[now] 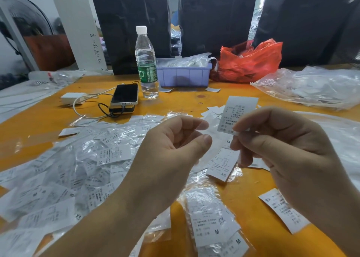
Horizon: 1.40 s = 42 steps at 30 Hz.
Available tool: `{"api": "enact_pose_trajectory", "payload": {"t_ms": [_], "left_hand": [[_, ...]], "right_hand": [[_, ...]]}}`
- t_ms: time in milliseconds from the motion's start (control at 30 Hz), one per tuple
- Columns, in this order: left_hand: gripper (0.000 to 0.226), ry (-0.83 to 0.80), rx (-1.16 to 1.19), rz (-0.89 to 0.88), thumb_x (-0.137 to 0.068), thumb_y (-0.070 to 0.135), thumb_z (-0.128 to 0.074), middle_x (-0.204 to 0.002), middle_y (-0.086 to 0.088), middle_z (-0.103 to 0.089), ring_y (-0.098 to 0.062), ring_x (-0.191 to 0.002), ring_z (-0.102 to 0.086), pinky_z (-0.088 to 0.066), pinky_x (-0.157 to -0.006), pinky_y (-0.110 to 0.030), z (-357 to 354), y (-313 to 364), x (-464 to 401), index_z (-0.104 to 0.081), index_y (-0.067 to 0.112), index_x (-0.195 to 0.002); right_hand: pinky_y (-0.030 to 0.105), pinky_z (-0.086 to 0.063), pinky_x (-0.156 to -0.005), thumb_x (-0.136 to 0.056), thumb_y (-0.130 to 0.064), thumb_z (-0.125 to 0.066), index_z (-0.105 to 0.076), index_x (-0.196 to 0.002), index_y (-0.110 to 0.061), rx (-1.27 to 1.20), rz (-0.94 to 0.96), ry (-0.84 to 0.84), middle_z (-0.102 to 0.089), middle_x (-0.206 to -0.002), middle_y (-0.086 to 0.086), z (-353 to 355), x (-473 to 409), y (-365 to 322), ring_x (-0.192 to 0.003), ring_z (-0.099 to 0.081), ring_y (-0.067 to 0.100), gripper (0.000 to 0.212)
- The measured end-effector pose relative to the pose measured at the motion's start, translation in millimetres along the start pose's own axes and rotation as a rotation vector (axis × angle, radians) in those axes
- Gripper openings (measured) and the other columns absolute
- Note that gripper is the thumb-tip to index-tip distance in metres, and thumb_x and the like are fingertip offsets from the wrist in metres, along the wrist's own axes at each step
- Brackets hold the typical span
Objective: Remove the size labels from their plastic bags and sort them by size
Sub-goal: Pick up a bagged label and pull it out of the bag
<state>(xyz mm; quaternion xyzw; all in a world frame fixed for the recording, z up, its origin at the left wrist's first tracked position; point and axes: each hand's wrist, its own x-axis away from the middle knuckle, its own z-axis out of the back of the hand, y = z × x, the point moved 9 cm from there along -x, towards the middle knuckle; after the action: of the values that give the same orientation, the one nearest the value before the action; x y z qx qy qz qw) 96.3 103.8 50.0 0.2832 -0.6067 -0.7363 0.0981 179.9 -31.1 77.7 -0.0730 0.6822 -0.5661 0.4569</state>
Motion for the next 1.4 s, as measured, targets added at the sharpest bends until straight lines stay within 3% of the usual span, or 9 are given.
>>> {"api": "enact_pose_trajectory", "payload": {"t_ms": [267,433,533,667,733,833,933,1067,1400], "left_hand": [[0.013,-0.079,0.006,-0.004,-0.077,0.031,-0.069,-0.076,0.01,-0.072,-0.001,-0.07,-0.067,-0.049,-0.061,-0.011,-7.6,1.7,2.1,-0.072,0.029,-0.089],[0.016,-0.148,-0.009,0.014,-0.078,0.034,-0.063,-0.072,0.006,-0.071,-0.006,-0.069,-0.066,-0.051,-0.064,-0.016,-14.4,-1.4,1.1,-0.073,0.026,-0.087],[0.015,-0.163,0.018,0.027,-0.079,0.035,-0.063,-0.071,0.003,-0.07,-0.01,-0.069,-0.065,-0.054,-0.066,-0.021,-14.4,-2.8,0.4,-0.074,0.027,-0.086],[0.013,-0.18,0.018,0.032,-0.079,0.035,-0.063,-0.07,0.004,-0.069,-0.009,-0.067,-0.063,-0.053,-0.066,-0.021,-15.7,-3.0,0.6,-0.074,0.028,-0.083],[0.012,-0.185,0.017,0.031,-0.078,0.035,-0.065,-0.068,0.004,-0.068,-0.008,-0.066,-0.063,-0.053,-0.065,-0.021,-17.0,-3.2,1.0,-0.073,0.026,-0.081],[0.012,-0.18,0.016,0.038,-0.076,0.035,-0.066,-0.067,0.003,-0.068,-0.008,-0.065,-0.063,-0.054,-0.065,-0.021,-17.1,-3.7,1.1,-0.073,0.024,-0.078],[0.012,-0.167,0.013,0.046,-0.075,0.036,-0.067,-0.065,0.004,-0.068,-0.008,-0.063,-0.062,-0.054,-0.064,-0.022,-15.1,-4.0,0.1,-0.073,0.026,-0.076],[0.014,-0.163,0.029,0.065,-0.075,0.036,-0.067,-0.065,0.004,-0.067,-0.01,-0.062,-0.062,-0.055,-0.064,-0.024,-13.4,-5.8,-0.5,-0.072,0.024,-0.076],[0.011,-0.18,0.04,0.067,-0.077,0.034,-0.066,-0.067,0.002,-0.069,-0.01,-0.063,-0.061,-0.055,-0.064,-0.022,-15.8,-6.5,-0.7,-0.073,0.025,-0.076]], "right_hand": [[0.032,-0.05,-0.053,-0.073,-0.008,-0.06,-0.072,-0.08,-0.018,0.042,-0.032,-0.051,-0.066,-0.069,0.014,-6.0,1.3,4.4,-0.054,-0.057,0.024,0.017],[0.032,-0.051,-0.054,-0.071,-0.016,-0.064,-0.072,-0.084,-0.021,0.028,-0.046,-0.072,-0.065,-0.07,0.012,-9.3,2.3,6.2,-0.055,-0.057,0.026,0.016],[0.031,-0.052,-0.052,-0.076,-0.007,-0.06,-0.069,-0.098,-0.024,-0.014,-0.081,-0.058,-0.066,-0.072,0.016,-8.9,1.7,10.4,-0.058,-0.056,0.034,0.03],[0.031,-0.055,-0.053,-0.074,-0.019,-0.069,-0.058,-0.116,-0.027,-0.018,-0.178,-0.02,-0.069,-0.076,0.015,-2.1,-1.2,18.4,-0.059,-0.061,0.025,0.044],[0.03,-0.054,-0.052,-0.072,-0.018,-0.079,-0.061,-0.113,-0.024,-0.018,-0.225,-0.03,-0.07,-0.075,0.012,-2.1,-1.6,23.1,-0.057,-0.061,0.02,0.045],[0.027,-0.052,-0.051,-0.069,-0.016,-0.076,-0.074,-0.093,-0.016,-0.037,-0.255,-0.055,-0.071,-0.072,0.01,-6.0,-1.8,25.4,-0.055,-0.059,0.018,0.024],[0.026,-0.052,-0.051,-0.062,-0.011,-0.083,-0.076,-0.085,-0.017,-0.06,-0.268,0.001,-0.072,-0.075,0.012,0.7,-2.5,24.8,-0.053,-0.058,0.015,0.025],[0.027,-0.056,-0.054,-0.062,-0.024,-0.07,-0.075,-0.088,-0.02,-0.014,-0.263,0.053,-0.074,-0.08,0.01,9.1,-4.8,23.0,-0.054,-0.058,0.012,0.028],[0.024,-0.051,-0.051,-0.063,-0.02,-0.072,-0.078,-0.08,-0.018,-0.063,-0.218,-0.018,-0.073,-0.073,0.009,-1.0,-4.4,20.4,-0.05,-0.056,0.012,0.018]]}}
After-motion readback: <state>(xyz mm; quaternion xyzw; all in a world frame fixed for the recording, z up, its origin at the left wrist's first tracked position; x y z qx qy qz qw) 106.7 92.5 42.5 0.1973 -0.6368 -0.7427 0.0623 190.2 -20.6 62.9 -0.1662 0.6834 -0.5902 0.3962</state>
